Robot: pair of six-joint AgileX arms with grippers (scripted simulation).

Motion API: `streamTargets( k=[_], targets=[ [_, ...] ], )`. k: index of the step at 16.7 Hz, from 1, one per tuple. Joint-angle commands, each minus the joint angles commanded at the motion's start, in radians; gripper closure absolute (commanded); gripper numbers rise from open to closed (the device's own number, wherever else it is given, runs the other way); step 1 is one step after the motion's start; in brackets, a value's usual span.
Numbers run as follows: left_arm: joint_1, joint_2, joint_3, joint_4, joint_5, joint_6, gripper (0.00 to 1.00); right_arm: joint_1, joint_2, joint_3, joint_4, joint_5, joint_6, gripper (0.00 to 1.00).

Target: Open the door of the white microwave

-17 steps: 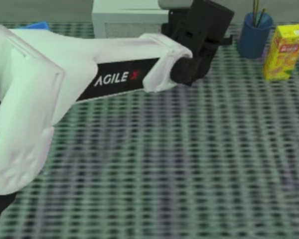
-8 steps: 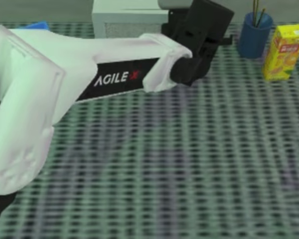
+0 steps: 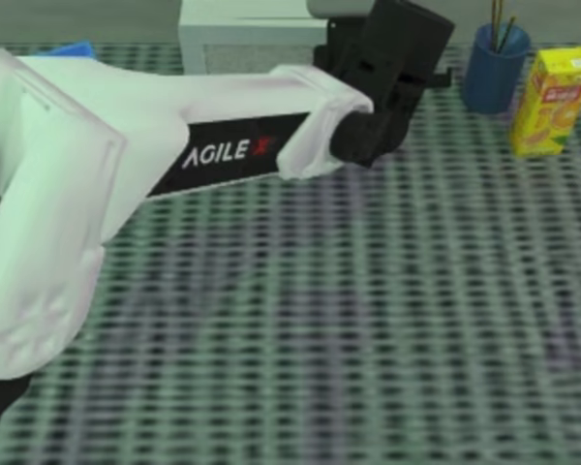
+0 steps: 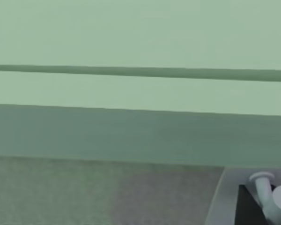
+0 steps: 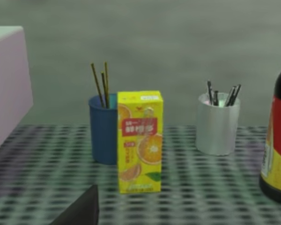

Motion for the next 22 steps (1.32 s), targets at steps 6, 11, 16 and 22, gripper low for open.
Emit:
streamTargets(
  k=[6,11,16,22],
  targets=[
    [0.012,-0.032,-0.046,0.031,0.015,0.023,1.0,0.0,0.0,0.0,0.0,0.0,0.0,0.0],
    [0.012,-0.032,-0.046,0.031,0.015,0.023,1.0,0.0,0.0,0.0,0.0,0.0,0.0,0.0],
    [0.012,-0.032,-0.046,0.031,0.015,0.023,1.0,0.0,0.0,0.0,0.0,0.0,0.0,0.0],
    [0.012,-0.032,-0.046,0.031,0.015,0.023,1.0,0.0,0.0,0.0,0.0,0.0,0.0,0.0]
  ],
)
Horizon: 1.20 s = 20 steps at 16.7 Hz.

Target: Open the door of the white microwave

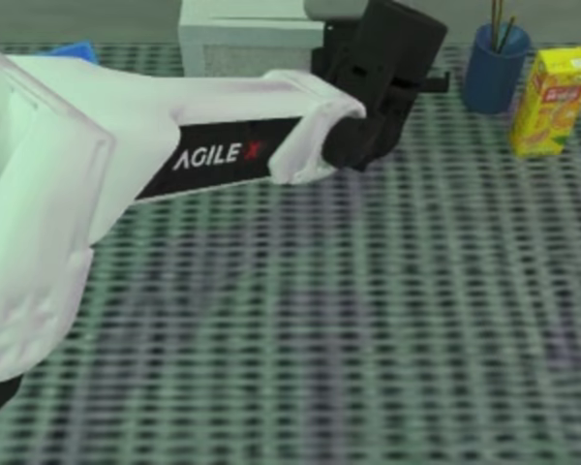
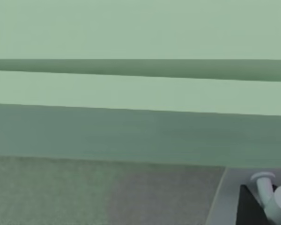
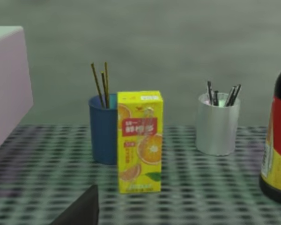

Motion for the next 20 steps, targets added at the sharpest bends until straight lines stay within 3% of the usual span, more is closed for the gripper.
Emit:
streamTargets(
  k=[12,16,20],
  targets=[
    [-0.009,0.044,0.066,-0.066,0.024,-0.018,1.0,0.0,0.0,0.0,0.0,0.0,0.0,0.0],
    [0.002,0.152,0.296,-0.296,0.077,-0.057,1.0,0.0,0.0,0.0,0.0,0.0,0.0,0.0],
    [0.02,0.284,0.642,-0.674,0.159,-0.108,1.0,0.0,0.0,0.0,0.0,0.0,0.0,0.0]
  ],
)
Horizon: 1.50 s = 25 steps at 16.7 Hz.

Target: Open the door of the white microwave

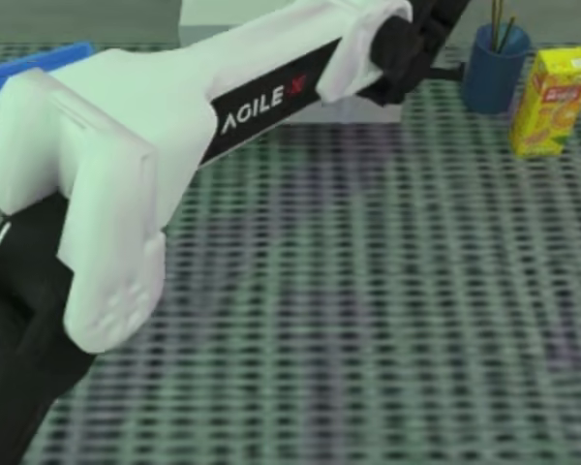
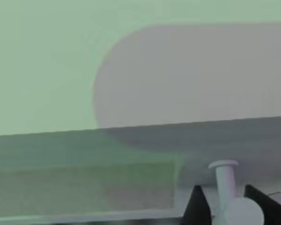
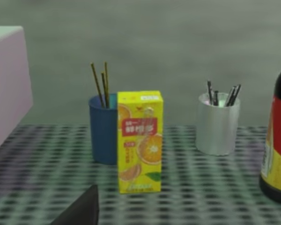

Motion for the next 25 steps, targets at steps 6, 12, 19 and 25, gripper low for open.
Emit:
streamTargets(
  k=[6,12,19,25],
  targets=[
    [0.036,0.153,0.462,-0.508,0.134,-0.072,1.0,0.0,0.0,0.0,0.0,0.0,0.0,0.0],
    [0.053,0.199,0.606,-0.661,0.19,-0.097,1.0,0.0,0.0,0.0,0.0,0.0,0.0,0.0],
    [0.053,0.199,0.606,-0.661,0.19,-0.097,1.0,0.0,0.0,0.0,0.0,0.0,0.0,0.0],
    [0.053,0.199,0.606,-0.661,0.19,-0.097,1.0,0.0,0.0,0.0,0.0,0.0,0.0,0.0]
  ],
)
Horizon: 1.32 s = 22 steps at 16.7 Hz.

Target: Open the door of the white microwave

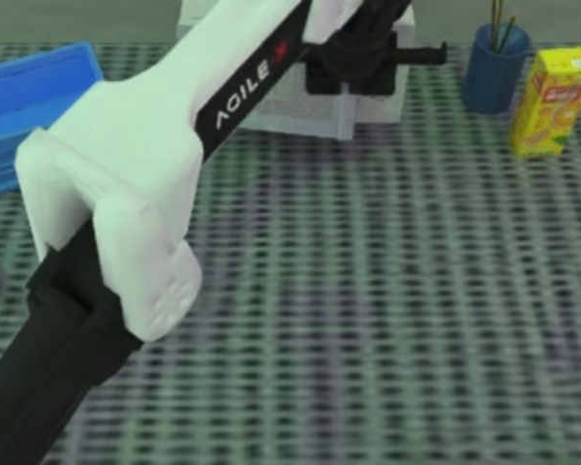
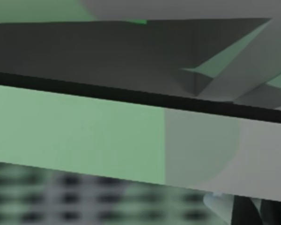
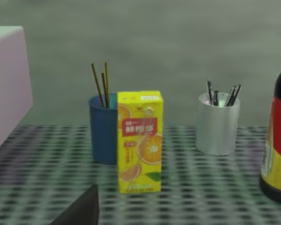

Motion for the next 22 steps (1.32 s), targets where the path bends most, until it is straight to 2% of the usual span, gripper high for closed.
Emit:
streamTargets(
  k=[14,17,22],
  targets=[
    [-0.008,0.0,-0.017,0.012,0.003,0.001,1.0,0.0,0.0,0.0,0.0,0.0,0.0,0.0],
    [-0.002,-0.064,-0.12,0.072,0.007,0.022,1.0,0.0,0.0,0.0,0.0,0.0,0.0,0.0],
    [0.005,-0.212,-0.43,0.214,0.028,0.072,1.0,0.0,0.0,0.0,0.0,0.0,0.0,0.0]
  ],
)
